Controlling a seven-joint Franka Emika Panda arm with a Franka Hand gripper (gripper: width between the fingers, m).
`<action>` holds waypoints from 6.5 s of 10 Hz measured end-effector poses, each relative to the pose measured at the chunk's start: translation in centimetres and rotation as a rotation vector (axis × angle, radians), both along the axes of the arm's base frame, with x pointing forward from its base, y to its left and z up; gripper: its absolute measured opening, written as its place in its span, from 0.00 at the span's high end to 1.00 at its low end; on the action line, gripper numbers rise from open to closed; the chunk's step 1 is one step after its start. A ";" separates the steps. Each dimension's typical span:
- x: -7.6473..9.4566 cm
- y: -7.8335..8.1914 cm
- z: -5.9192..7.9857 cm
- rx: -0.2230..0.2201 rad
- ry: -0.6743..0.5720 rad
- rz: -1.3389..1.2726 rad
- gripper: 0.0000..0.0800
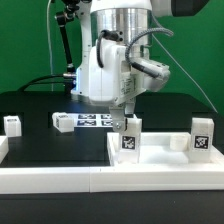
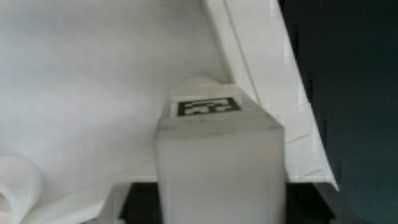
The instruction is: Assemble square table
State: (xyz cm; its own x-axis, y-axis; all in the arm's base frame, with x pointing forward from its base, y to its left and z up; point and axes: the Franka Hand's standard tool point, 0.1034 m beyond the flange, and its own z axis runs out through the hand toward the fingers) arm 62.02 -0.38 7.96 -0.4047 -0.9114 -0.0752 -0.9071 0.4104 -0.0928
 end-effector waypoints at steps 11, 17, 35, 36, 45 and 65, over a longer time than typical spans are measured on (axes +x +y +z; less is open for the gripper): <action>-1.3 2.3 0.8 0.034 0.046 -0.004 0.19; -1.5 4.1 1.3 0.040 0.060 0.153 0.19; -9.4 9.2 -3.4 0.007 0.182 0.255 0.19; -9.3 9.1 -3.4 0.007 0.180 0.253 0.19; -11.8 8.9 -4.9 -0.004 0.227 0.323 0.19; -11.7 7.3 -6.3 -0.093 0.102 0.346 0.33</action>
Offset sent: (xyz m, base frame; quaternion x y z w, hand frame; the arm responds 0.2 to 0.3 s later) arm 0.0000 0.0000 0.0000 0.0000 0.0000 0.1938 0.9810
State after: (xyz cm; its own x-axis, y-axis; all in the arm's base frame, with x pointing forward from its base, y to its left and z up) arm 50.32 6.96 1.70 -0.0728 -0.9966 0.0388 -0.9972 0.0722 -0.0170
